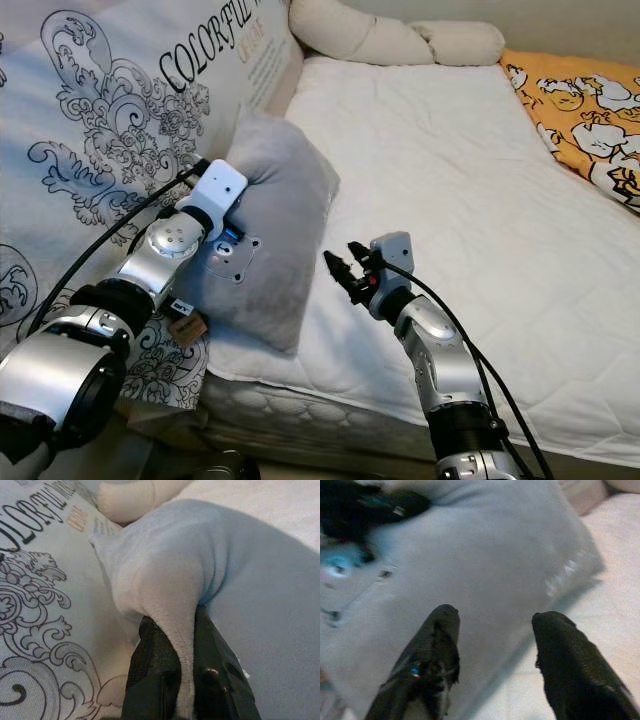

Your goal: Clean up the room

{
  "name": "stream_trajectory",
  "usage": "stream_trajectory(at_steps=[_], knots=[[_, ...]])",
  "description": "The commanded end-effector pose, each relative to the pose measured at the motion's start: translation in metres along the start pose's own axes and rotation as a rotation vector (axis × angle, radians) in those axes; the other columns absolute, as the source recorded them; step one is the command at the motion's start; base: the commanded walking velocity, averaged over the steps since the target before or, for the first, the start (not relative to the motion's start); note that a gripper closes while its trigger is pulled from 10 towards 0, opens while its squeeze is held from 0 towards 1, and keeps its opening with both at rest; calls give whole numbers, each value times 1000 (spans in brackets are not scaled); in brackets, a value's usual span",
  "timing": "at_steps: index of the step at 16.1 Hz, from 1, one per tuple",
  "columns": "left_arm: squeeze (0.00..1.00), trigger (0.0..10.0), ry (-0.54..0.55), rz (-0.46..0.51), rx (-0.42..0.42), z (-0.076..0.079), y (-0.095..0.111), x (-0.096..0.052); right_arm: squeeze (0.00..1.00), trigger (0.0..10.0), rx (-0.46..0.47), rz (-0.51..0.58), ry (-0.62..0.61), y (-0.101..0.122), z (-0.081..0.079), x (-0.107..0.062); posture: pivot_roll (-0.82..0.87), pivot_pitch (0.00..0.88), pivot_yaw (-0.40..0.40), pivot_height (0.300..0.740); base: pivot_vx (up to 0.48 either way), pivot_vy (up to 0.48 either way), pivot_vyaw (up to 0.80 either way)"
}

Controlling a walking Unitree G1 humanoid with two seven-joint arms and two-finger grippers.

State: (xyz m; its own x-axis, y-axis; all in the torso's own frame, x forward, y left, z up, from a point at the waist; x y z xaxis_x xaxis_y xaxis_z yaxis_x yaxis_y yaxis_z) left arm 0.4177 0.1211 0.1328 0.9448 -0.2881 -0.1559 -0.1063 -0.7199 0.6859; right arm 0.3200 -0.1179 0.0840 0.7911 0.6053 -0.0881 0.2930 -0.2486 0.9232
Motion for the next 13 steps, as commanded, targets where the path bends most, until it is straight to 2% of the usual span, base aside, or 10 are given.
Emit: stream_trajectory(at_steps=[1,2,5,6,7,10,13], knots=[[0,10000,24,11,86,-15,5,2,1000,10000,18,3,108,4,-15,-2,13,0,45,740,0,0,0],[0,10000,36,-13,116,-20,1,1,1000,10000,26,12,149,6,-22,-4,9,0,48,740,0,0,0],[0,10000,45,-13,129,-25,0,1,1000,10000,44,25,166,6,-24,-8,9,0,50,740,0,0,0],[122,10000,31,-5,126,-24,0,0,1000,10000,53,28,178,6,-26,-10,9,0,50,740,0,0,0],[1000,10000,22,2,112,-23,0,0,1000,10000,59,24,191,6,-28,-12,8,0,49,740,0,0,0],[1000,10000,33,14,119,-24,2,1,1000,10000,55,12,189,3,-28,-13,7,0,50,740,0,0,0],[1000,10000,49,61,128,-32,11,1,1000,10000,56,12,174,3,-26,-14,8,0,49,740,0,0,0]])
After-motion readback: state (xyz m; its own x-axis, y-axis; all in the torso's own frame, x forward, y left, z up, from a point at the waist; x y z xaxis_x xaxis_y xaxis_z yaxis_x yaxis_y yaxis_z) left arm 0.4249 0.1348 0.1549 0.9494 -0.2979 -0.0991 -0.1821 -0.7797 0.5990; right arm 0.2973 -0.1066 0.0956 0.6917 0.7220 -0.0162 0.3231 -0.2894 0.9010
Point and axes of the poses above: a point about 5 cm out from each wrist's last joint towards the gripper, its own x axis pointing out of the wrist towards the gripper, its own y axis along the axis of the wrist's last joint, z = x × y, the point moved 3 cm from there along x, pointing out of the wrist towards the gripper, and after that the axes turned 12 degrees about x, right-handed, at the moved point
